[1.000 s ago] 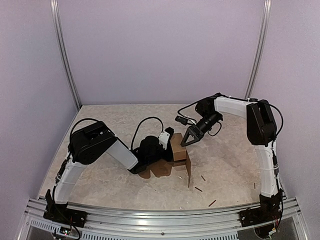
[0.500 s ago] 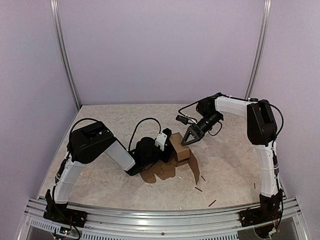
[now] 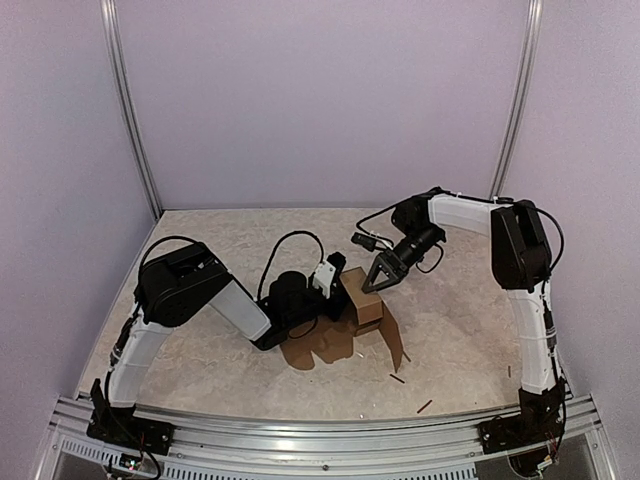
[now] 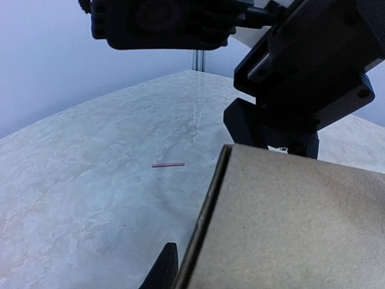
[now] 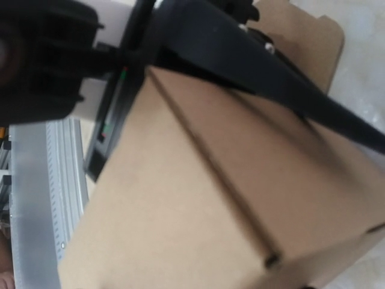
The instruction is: Fold the paper box
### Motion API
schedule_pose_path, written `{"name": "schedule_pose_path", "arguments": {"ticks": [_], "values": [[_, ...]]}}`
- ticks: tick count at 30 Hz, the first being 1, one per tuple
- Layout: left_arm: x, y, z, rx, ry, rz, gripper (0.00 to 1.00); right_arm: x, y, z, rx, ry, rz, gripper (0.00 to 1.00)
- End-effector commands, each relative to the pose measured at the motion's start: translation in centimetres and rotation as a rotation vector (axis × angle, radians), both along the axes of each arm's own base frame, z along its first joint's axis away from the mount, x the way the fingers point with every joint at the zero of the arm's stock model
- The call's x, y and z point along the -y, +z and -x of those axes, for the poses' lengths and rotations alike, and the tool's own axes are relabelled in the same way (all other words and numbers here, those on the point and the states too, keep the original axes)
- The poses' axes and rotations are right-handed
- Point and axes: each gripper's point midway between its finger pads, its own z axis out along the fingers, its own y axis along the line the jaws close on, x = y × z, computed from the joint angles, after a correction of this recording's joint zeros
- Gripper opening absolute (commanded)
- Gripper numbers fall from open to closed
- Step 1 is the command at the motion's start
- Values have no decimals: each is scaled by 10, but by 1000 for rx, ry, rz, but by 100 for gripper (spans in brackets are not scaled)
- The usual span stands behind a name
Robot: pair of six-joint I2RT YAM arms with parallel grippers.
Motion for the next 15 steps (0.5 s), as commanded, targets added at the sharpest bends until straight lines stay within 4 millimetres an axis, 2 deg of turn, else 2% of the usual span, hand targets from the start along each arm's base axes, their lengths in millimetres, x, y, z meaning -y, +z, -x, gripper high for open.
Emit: {"name": "schedule_pose_path", "arguments": {"ticks": [1,13,15], "values": [[6,1,-1,16,-51,16,21,-3,-4,-1,-1,11,2,75],[22,-12,1,-18,-151,5,20,-4,-5,-3,-2,11,-4,75],[24,-10,-1,-15,-145,7,16,-6,-6,-3,-8,9,-10,75]]}}
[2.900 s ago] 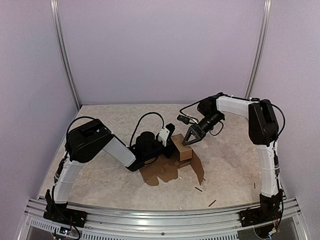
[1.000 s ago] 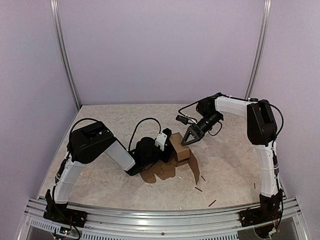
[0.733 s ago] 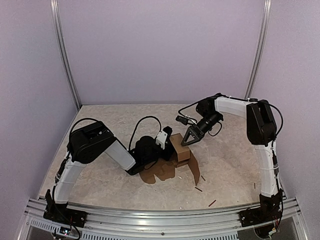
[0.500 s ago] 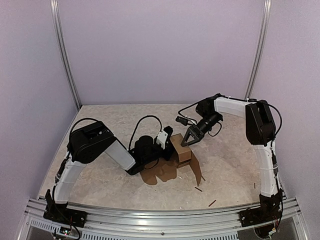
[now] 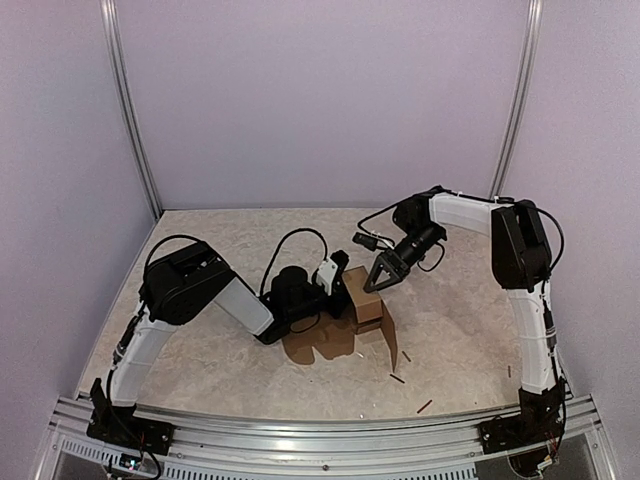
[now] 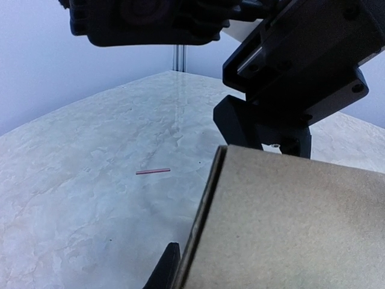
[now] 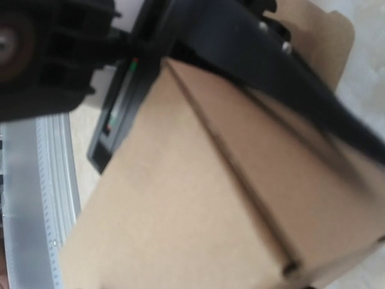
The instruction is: Fold the paper box
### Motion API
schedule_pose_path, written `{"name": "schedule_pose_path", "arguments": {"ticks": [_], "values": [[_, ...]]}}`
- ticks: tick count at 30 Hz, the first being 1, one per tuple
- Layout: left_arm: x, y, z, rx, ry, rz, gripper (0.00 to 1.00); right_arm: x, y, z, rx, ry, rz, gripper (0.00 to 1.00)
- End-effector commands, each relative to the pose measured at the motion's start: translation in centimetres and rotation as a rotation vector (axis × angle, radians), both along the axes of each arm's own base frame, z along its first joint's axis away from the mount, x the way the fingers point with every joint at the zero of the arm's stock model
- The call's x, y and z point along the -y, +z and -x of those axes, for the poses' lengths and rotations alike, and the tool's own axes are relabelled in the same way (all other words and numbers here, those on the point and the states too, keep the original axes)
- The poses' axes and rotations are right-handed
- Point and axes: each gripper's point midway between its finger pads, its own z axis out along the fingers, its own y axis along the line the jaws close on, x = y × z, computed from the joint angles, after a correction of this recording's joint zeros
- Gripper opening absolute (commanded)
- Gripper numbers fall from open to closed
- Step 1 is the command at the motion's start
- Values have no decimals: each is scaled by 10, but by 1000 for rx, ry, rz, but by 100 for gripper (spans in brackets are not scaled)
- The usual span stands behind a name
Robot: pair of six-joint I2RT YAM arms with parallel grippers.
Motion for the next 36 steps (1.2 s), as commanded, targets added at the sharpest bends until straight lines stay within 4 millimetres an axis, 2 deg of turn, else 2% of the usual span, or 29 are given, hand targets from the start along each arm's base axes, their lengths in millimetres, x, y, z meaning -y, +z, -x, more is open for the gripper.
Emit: {"name": "schedule_pose_path", "arguments": {"ticks": [1,2,7,11,14,17,20,23,25,28,30,31,33,36], "values": [[13,-7,3,-16,-40,-7,12,-11,-3,1,-24,12,-42,75],[14,-7,1,-21,-29,-10,8,-12,-4,1,-30,11,-45,75],[18,-5,1,-11,43,-24,0,-26,0,9,-59,37,-88,75],[10,-5,-9,-36,181,-54,0,-36,9,23,-96,63,-139,75],[-1,-4,-18,-61,293,-69,0,-38,14,30,-131,61,-176,75],[-4,-1,-21,-71,347,-84,0,-41,22,35,-170,52,-222,75],[-3,-3,-19,-65,374,-113,0,-42,30,34,-179,49,-250,75],[-4,-4,-7,-63,326,-120,0,-34,30,26,-130,51,-218,75],[-7,2,5,-65,277,-102,8,-22,34,15,-81,30,-202,75],[-9,11,24,-80,178,-107,12,0,51,-7,9,-21,-188,75],[-10,8,35,-102,105,-149,16,17,64,-21,71,-63,-175,75],[-11,6,38,-114,83,-173,21,25,71,-26,109,-77,-164,76],[-15,6,43,-145,50,-211,37,39,83,-31,177,-100,-139,76],[-25,11,51,-162,30,-251,53,54,98,-28,262,-126,-104,76]]}}
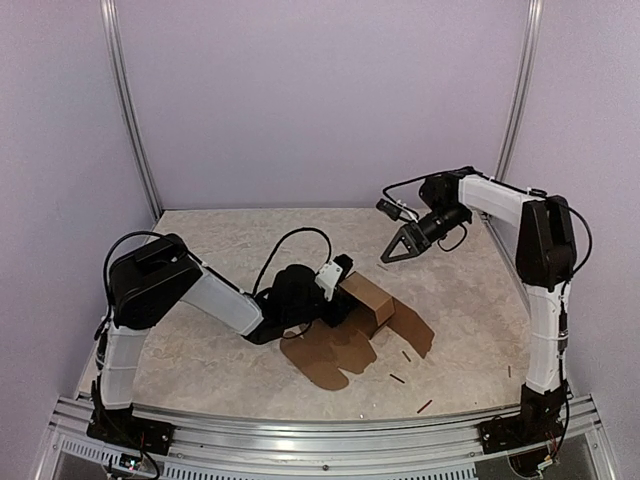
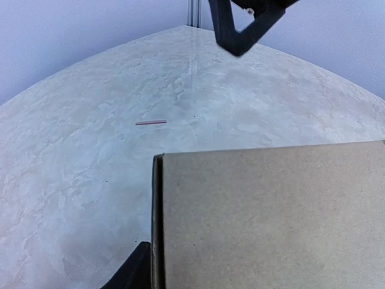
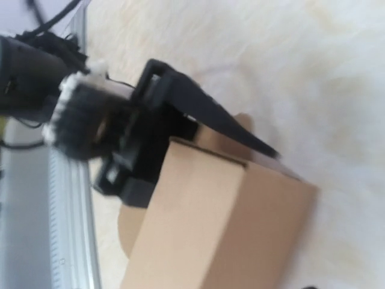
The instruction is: Fold the paper box
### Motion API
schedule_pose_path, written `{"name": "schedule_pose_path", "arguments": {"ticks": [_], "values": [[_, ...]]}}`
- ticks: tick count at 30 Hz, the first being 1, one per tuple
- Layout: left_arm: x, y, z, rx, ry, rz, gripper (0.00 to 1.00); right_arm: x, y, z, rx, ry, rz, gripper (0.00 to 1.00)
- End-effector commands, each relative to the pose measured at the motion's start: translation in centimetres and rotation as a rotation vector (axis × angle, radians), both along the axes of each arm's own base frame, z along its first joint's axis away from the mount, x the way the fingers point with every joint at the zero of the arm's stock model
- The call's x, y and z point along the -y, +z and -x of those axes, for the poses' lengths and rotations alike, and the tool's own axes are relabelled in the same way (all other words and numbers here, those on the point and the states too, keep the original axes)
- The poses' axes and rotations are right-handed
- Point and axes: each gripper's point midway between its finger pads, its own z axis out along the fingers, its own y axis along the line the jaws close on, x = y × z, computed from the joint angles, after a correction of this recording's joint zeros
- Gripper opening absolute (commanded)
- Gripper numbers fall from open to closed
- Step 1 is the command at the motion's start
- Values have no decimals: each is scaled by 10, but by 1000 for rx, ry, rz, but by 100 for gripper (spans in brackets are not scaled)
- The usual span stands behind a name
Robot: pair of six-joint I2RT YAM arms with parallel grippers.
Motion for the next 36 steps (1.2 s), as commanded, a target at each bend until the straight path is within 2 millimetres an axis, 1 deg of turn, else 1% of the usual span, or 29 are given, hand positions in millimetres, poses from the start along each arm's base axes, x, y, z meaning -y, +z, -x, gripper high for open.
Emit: {"name": "schedule_pose_path", "arguments": {"ticks": [1,2,3,4,5,6,7,8,9,10,12,13,14,16,19,20,21,23,24,26,30,31,33,36], "values": [[-14,13,18,-50,-80,-57,56,27,43,2,176,-61,47,78],[-19,13,22,-58,-81,-66,60,30,51,6,208,-74,54,81],[-24,23,27,-55,-80,-64,67,33,57,10,242,-87,63,81],[-30,29,31,-47,-84,-83,72,38,57,15,270,-102,93,81],[-36,28,37,-54,-90,-106,75,42,64,18,324,-116,115,81],[-43,40,44,-47,-101,-110,78,47,65,20,369,-138,151,81],[-50,39,51,-58,-116,-134,83,54,69,21,421,-170,196,81],[-58,42,60,-65,-137,-154,84,61,79,21,492,-212,223,81],[-64,53,68,-66,-167,-156,84,69,79,22,530,-243,260,81],[-69,55,76,-76,-198,-167,85,77,81,24,575,-270,290,81],[-73,74,82,-22,-197,-180,89,91,75,32,637,-290,343,80],[-71,89,83,-8,-202,-157,89,96,71,37,656,-295,357,80],[-69,99,80,-23,-197,-138,89,100,63,42,660,-290,372,79],[-67,121,61,-62,-153,-96,89,106,45,54,663,-262,401,78],[-63,133,34,-136,-123,-92,88,117,9,64,656,-229,470,76],[-61,131,24,-159,-120,-100,88,122,-6,69,644,-214,496,75],[-62,129,19,-203,-124,-105,87,126,-18,72,638,-204,520,74],[-61,119,7,-297,-120,-86,86,132,-35,79,627,-187,553,73],[-61,119,4,-324,-133,-64,86,134,-42,83,626,-179,567,73],[-56,117,6,-356,-179,-35,85,136,-50,90,629,-161,576,72],[-45,109,3,-391,-216,-27,84,137,-61,101,641,-122,583,72],[-41,100,1,-413,-221,-34,84,136,-64,103,641,-109,584,72],[-33,93,-3,-444,-235,-35,83,132,-69,108,639,-82,578,72],[-25,74,-6,-491,-245,-44,82,118,-78,117,620,-39,543,73]]}}
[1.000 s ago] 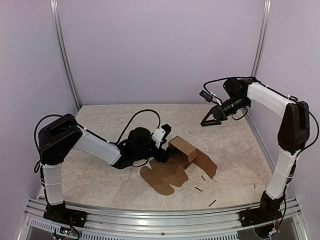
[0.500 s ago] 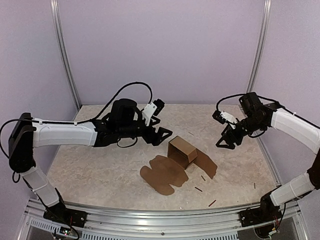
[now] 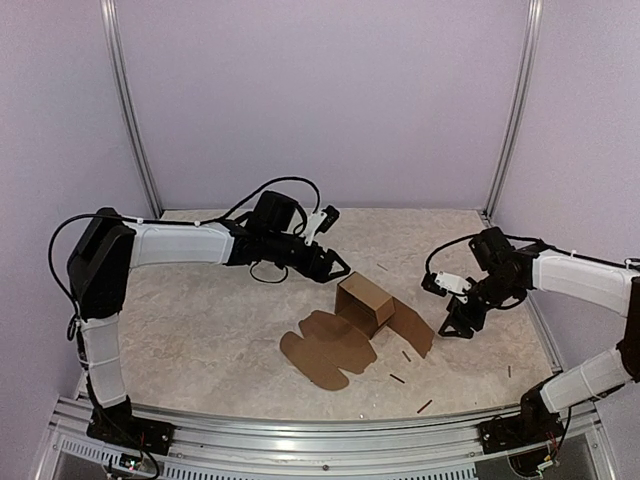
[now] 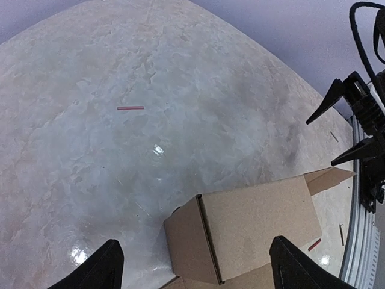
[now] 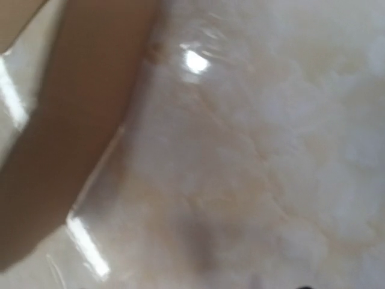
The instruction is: Fold the paper box
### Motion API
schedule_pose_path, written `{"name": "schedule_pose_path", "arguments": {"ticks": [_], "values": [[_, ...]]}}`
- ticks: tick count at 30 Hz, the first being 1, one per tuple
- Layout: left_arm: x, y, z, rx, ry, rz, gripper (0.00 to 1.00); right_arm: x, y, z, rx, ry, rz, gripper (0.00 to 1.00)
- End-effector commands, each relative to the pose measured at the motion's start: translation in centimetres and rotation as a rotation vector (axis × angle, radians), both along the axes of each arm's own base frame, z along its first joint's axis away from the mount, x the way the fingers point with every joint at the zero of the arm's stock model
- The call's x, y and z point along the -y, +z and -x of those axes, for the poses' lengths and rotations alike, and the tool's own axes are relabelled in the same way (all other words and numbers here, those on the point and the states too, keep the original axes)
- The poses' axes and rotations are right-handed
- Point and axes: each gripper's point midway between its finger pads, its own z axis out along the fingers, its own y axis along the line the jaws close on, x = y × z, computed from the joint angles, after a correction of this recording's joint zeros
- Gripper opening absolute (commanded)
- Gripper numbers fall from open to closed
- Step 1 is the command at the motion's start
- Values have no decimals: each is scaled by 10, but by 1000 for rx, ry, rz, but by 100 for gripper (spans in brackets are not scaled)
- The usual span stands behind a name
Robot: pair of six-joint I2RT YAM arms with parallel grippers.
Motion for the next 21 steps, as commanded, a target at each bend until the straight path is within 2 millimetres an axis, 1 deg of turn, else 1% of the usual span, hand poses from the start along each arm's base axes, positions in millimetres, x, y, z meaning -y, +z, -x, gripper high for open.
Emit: {"name": "schedule_pose_path", "arguments": {"ticks": [1,3,8,11,14,17,21], "values": [[12,-17,6,-97,-42,4,82,-21,-9,9,2,85,-22,72],[13,-23,6,-108,-47,5,82,-31,-12,8,-3,110,-30,73],[9,-40,11,-146,-47,-16,80,-64,-8,-2,-50,158,-112,72],[5,-48,19,-176,-45,-19,79,-83,-8,-3,-73,203,-136,72],[-1,-55,27,-213,-31,-17,78,-97,-7,-10,-72,215,-145,72],[-7,-59,34,-239,-14,-8,77,-111,-2,-17,-79,224,-175,72],[-16,-63,41,-266,18,-5,76,-130,-2,-21,-104,252,-189,72]]}}
